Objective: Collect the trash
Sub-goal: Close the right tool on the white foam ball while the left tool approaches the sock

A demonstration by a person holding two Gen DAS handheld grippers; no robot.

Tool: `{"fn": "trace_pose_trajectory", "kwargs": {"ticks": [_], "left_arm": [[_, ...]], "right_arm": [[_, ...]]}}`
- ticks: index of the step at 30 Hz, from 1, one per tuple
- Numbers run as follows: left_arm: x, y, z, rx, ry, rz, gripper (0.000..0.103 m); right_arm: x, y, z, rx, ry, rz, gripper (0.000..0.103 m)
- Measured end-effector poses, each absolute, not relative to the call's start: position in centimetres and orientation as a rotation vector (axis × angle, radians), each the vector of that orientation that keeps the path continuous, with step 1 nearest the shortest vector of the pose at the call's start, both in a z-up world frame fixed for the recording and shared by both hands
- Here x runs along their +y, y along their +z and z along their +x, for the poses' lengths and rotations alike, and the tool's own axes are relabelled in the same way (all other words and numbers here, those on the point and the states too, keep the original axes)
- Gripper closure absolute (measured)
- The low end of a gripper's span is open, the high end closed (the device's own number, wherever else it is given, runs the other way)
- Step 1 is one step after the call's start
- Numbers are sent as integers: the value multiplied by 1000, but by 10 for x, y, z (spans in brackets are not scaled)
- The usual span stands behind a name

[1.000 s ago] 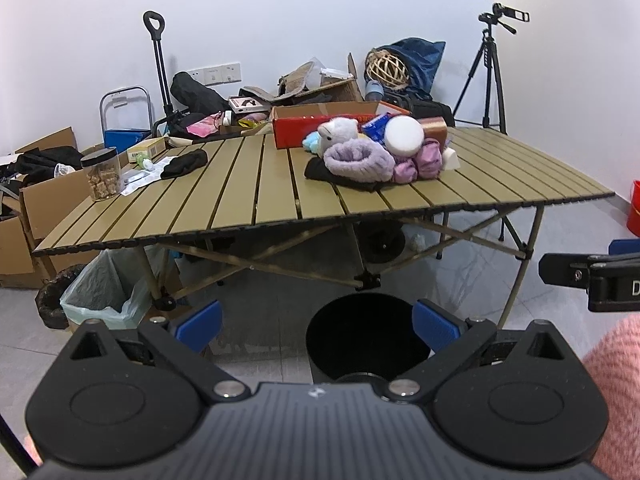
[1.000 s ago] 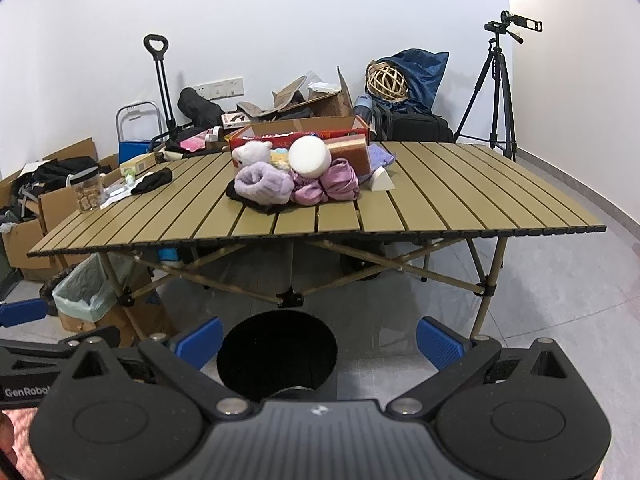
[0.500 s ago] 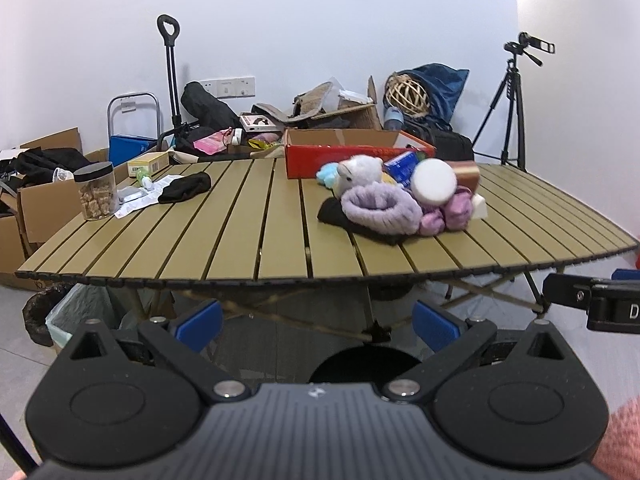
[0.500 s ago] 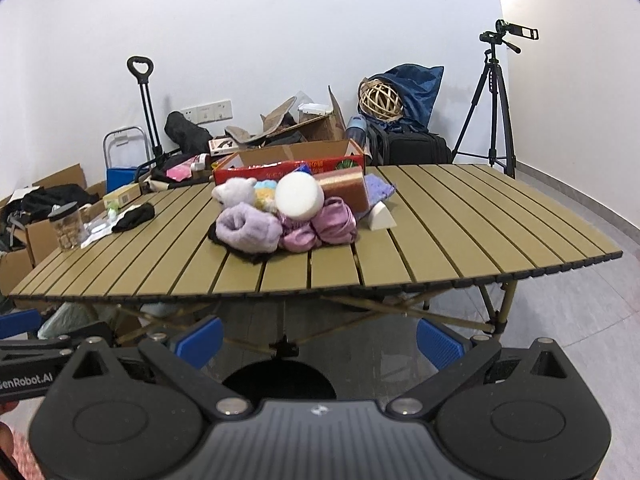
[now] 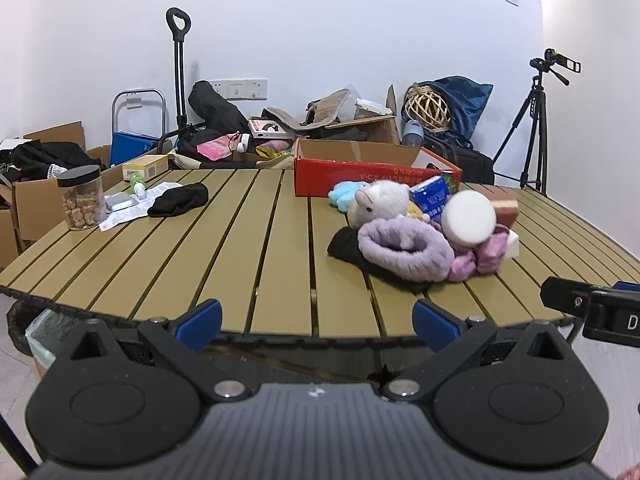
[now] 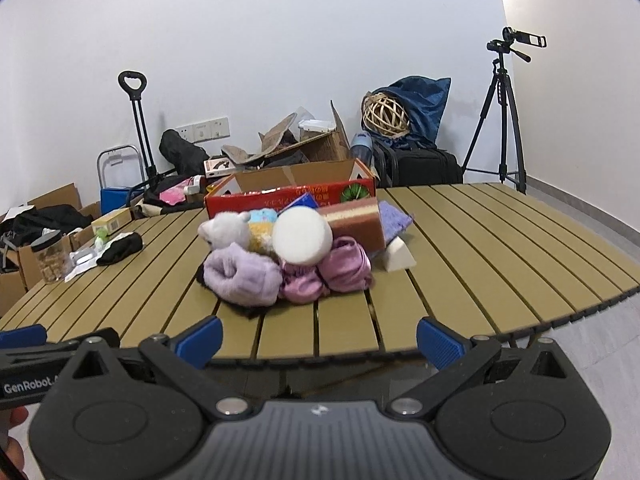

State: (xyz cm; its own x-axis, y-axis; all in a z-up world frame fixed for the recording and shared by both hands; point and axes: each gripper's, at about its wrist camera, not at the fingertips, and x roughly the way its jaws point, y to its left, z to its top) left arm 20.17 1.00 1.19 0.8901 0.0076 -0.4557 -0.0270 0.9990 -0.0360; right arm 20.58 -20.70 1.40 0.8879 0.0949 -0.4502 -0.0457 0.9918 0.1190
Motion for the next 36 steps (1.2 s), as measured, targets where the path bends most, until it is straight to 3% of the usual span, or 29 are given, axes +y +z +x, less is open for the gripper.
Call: {"fn": "trace_pose_trajectory", "kwargs": {"ticks": [25,29,34,36], "left_arm": [[21,18,309,470,102,-108,0],[23,16,316,485,103,-133,0],[20,12,321,500,101,-130,0],[17,10,323,505,100,-114,0]], "right_arm": [[-178,-5,324,306,96,-65,3],[-169,-15,343,321,92,-100,9],[-165,-23,351,331,84,-95,30],[-163,-24,350,325,83,-101,45]]}}
